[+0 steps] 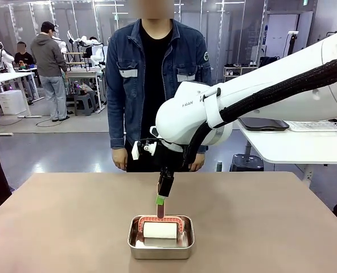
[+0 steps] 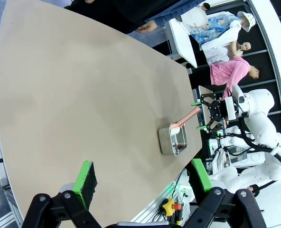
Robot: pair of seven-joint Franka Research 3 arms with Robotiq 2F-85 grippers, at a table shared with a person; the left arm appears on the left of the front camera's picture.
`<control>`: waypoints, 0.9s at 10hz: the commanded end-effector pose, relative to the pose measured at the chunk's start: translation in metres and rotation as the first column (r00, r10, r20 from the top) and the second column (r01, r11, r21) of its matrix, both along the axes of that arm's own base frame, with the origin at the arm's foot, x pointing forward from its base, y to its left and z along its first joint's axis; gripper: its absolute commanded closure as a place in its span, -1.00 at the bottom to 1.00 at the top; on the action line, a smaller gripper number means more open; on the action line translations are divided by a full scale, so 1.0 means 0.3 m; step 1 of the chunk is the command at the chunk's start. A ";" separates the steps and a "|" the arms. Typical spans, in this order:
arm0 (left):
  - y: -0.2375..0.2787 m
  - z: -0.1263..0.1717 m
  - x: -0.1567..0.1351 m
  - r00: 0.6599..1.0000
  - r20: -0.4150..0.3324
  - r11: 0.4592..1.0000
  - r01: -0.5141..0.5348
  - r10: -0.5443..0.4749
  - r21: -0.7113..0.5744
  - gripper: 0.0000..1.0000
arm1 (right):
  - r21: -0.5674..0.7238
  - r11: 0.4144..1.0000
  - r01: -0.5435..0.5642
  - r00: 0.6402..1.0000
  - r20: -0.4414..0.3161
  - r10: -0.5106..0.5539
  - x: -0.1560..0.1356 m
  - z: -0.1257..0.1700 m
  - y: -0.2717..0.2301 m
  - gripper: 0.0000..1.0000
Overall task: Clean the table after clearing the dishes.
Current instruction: Place the Lint Roller back on top of the Airtight Container.
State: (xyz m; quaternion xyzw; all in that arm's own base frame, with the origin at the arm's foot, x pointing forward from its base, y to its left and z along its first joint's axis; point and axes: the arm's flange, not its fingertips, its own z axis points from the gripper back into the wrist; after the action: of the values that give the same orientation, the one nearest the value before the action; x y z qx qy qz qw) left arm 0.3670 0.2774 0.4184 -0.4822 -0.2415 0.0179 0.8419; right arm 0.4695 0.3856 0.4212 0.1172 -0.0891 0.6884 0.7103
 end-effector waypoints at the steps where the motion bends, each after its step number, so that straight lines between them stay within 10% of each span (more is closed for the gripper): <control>1: 0.004 0.009 -0.019 1.000 -0.004 1.000 0.015 -0.015 0.005 -1.00 | 0.001 1.000 0.000 1.000 -0.006 0.000 -0.006 0.006 0.001 -1.00; 7: 0.004 0.009 -0.019 1.000 -0.004 1.000 0.015 -0.015 0.005 -1.00 | 0.000 1.000 0.000 1.000 0.000 0.000 0.000 0.000 0.000 -0.90; 9: 0.004 0.009 -0.019 1.000 -0.004 1.000 0.015 -0.015 0.005 -1.00 | 0.078 0.978 0.193 0.963 -0.207 -0.174 0.062 0.144 -0.087 -1.00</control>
State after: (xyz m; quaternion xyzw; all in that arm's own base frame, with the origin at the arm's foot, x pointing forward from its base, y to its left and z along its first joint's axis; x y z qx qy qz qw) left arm 0.3669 0.2774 0.4184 -0.4822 -0.2415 0.0179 0.8419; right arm 0.4799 0.3744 0.4398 0.1684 -0.0780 0.6480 0.7387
